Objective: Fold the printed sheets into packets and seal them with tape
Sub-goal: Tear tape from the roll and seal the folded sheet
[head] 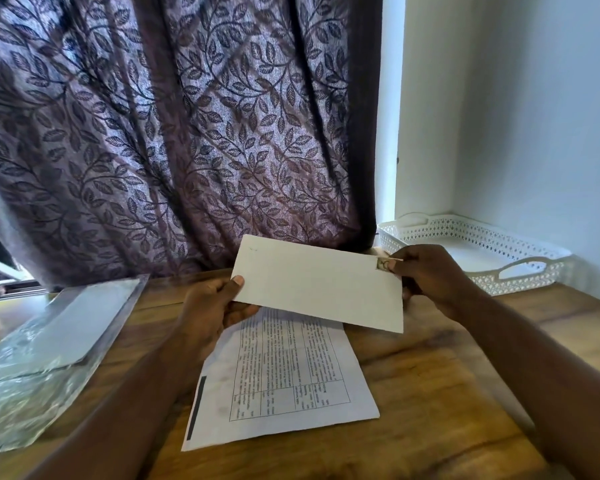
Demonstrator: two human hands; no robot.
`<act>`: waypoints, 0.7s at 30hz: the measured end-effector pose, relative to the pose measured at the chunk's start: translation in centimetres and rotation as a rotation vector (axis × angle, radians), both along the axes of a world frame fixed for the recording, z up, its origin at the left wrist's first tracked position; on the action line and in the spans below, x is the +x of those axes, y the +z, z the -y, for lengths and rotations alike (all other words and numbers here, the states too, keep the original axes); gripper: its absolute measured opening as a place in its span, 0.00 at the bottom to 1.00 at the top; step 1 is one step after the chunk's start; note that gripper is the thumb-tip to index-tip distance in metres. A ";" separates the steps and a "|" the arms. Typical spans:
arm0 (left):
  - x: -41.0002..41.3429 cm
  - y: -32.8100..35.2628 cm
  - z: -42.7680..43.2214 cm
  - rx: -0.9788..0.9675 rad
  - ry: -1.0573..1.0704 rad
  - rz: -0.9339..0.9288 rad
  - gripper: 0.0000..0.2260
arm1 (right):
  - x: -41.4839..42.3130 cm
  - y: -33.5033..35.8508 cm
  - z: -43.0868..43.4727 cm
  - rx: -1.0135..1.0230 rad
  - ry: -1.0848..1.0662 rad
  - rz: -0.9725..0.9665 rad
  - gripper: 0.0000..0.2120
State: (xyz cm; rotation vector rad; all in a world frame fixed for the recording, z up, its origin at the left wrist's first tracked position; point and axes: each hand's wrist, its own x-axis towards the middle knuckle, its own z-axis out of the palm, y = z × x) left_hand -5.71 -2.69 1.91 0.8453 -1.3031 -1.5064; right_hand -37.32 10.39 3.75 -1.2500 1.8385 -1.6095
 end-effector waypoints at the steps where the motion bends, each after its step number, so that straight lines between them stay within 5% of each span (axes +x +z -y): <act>1: -0.2 0.2 0.0 0.007 0.010 -0.019 0.10 | -0.1 0.1 -0.6 0.002 0.001 0.014 0.03; 9: -6.5 2.1 -0.7 0.149 -0.081 -0.200 0.08 | -4.4 1.9 -5.7 -0.032 -0.089 0.055 0.03; 21: -23.3 3.2 -2.3 0.121 -0.195 -0.144 0.05 | -16.7 6.4 -8.4 -0.164 -0.431 0.066 0.03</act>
